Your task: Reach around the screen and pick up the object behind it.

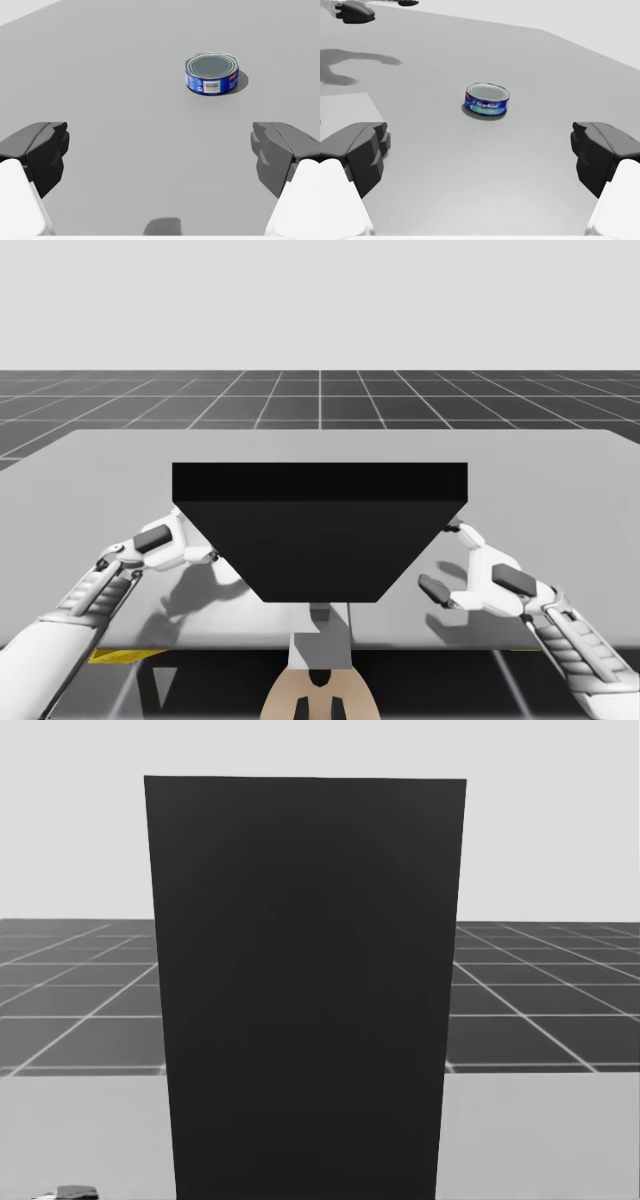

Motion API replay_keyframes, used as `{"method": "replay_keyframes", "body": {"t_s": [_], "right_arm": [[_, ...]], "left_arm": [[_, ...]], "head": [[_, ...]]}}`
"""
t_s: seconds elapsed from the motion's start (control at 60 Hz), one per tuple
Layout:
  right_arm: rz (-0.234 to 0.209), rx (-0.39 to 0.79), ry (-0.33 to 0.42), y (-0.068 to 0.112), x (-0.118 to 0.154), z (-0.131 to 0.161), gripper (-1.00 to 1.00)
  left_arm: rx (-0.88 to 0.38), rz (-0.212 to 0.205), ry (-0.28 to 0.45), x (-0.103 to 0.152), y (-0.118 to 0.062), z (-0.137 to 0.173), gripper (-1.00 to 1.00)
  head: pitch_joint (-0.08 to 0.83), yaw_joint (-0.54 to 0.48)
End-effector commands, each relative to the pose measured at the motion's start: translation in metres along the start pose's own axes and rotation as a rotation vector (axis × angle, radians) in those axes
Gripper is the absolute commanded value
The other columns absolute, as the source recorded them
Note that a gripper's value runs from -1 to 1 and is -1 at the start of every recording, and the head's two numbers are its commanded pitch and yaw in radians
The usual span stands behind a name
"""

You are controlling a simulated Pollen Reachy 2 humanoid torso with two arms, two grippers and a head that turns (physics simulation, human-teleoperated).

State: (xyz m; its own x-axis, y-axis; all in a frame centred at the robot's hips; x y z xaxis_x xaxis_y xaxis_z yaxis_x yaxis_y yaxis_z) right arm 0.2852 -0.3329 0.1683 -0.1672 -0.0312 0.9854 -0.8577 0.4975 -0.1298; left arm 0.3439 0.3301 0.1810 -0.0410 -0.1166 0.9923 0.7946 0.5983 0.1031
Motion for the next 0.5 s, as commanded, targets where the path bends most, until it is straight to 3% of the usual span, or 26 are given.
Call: {"method": "replay_keyframes", "body": {"t_s": [0.017,0.2,0.5], "right_arm": [[0.0,0.047,-0.008,0.004,-0.004,-0.001,-1.0],[-0.007,0.086,-0.005,0.008,-0.005,0.001,-1.0],[-0.006,0.106,0.008,0.009,-0.009,0.004,-1.0]], "left_arm": [[-0.01,0.008,0.023,-0.003,0.003,-0.035,-1.0],[-0.077,0.033,0.038,-0.008,-0.007,-0.073,-1.0],[-0.126,0.066,0.058,-0.013,-0.006,-0.118,-1.0]], "head": [[0.062,-0.03],[0.07,-0.03],[0.085,-0.04]]}}
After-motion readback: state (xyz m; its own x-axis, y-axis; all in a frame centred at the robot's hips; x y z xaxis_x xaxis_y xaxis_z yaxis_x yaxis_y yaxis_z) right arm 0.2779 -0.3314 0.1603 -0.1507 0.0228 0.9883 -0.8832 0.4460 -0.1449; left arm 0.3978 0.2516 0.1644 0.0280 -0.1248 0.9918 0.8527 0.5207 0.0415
